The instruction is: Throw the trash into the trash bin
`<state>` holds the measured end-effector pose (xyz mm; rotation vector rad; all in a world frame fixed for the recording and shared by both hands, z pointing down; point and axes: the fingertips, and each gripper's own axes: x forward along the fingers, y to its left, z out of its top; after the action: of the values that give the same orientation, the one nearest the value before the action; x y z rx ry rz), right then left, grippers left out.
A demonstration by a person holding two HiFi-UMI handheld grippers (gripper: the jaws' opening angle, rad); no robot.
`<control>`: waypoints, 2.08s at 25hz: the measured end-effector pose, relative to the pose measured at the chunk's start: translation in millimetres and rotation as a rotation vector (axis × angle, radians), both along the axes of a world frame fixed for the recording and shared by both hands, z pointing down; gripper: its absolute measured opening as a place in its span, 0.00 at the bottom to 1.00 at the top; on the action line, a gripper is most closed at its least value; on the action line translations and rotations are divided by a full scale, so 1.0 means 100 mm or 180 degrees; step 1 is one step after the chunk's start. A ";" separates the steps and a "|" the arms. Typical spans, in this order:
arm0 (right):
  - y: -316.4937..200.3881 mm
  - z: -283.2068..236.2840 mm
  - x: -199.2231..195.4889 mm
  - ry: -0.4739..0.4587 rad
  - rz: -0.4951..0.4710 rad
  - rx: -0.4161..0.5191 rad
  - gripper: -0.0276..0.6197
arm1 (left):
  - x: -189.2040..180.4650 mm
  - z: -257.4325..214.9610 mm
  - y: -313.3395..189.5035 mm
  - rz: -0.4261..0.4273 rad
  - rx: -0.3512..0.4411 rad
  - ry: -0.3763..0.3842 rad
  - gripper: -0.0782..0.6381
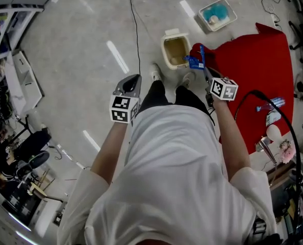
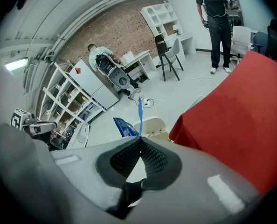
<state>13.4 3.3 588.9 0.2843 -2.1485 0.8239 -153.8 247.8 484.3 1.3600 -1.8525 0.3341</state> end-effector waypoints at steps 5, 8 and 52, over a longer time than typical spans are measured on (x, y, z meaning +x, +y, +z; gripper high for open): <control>0.07 0.18 -0.09 0.0063 -0.0001 -0.0043 0.05 | -0.06 0.09 0.07 0.0063 -0.0032 -0.0012 0.11; 0.09 0.35 -0.12 0.0087 0.0049 -0.0071 0.05 | -0.08 0.14 0.03 0.0136 -0.0029 -0.0038 0.12; 0.36 3.00 -0.60 0.0345 0.0356 -0.0379 0.25 | -0.09 2.06 -0.53 0.0898 -0.0225 0.0139 0.11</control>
<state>-46.1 39.1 888.6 0.3816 -1.9888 0.9740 -163.1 195.2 689.8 1.5688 -1.5986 0.5051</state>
